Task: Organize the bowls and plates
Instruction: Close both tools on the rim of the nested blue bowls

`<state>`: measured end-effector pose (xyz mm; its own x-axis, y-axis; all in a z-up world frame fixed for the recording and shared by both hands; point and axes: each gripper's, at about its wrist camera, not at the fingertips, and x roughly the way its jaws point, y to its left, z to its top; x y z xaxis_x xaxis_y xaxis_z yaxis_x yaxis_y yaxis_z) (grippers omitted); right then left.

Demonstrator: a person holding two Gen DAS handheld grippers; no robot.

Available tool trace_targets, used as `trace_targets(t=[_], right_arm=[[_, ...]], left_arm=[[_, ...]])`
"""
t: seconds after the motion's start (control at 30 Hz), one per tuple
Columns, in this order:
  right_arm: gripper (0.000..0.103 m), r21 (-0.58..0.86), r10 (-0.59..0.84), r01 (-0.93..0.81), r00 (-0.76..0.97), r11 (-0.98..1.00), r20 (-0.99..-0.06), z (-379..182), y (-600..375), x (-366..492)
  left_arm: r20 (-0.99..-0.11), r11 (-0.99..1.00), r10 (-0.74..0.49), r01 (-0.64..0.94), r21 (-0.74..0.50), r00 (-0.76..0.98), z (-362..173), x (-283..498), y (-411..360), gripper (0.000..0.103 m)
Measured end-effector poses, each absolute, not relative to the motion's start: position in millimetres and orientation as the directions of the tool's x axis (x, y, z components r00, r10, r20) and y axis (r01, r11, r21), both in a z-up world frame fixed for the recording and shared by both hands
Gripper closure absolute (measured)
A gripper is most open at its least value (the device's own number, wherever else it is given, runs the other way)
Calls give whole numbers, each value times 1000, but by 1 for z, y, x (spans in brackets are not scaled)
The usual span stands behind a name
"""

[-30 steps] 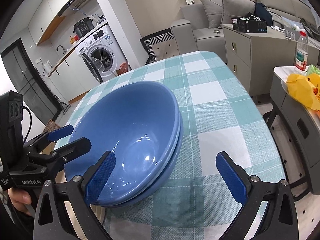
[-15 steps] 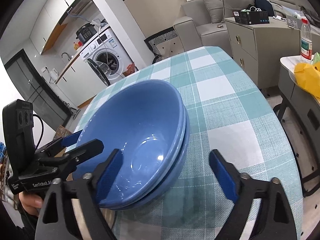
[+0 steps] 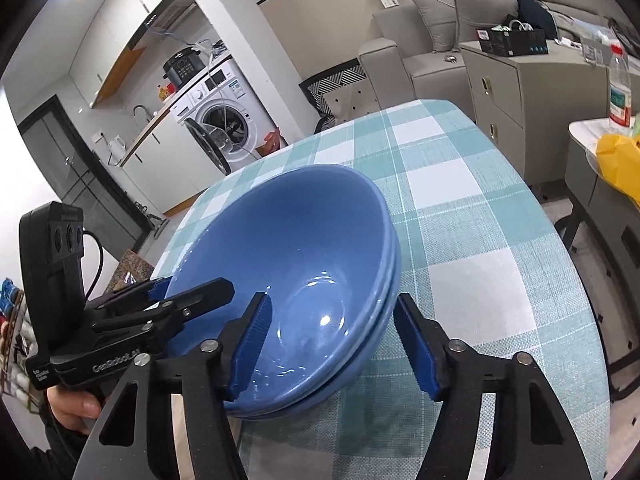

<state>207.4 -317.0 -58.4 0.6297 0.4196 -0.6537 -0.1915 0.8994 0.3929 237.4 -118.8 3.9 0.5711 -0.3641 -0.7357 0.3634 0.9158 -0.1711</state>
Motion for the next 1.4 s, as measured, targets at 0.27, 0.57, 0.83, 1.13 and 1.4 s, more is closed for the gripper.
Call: trace_targets(t=[0.27, 0.57, 0.83, 1.13, 1.4], right_arm=[[51, 355, 378, -173, 647, 919, -662, -56, -316, 206], [60, 345, 360, -161, 658, 925, -661, -56, -319, 207], [62, 339, 358, -163, 661, 927, -659, -56, -320, 208], [64, 337, 351, -157, 669, 928, -655, -52, -324, 206], [64, 338, 346, -150, 676, 929, -650, -49, -325, 204]], left_arm=[[-740, 923, -340, 355, -146, 581, 4, 236, -119, 61], [-745, 929, -325, 344, -137, 582, 4, 237, -117, 65], [-746, 932, -318, 338, -131, 586, 5, 237, -116, 66], [-744, 932, -315, 340, -125, 589, 8, 236, -119, 66], [-743, 932, -314, 343, -121, 591, 11, 234, -123, 66]])
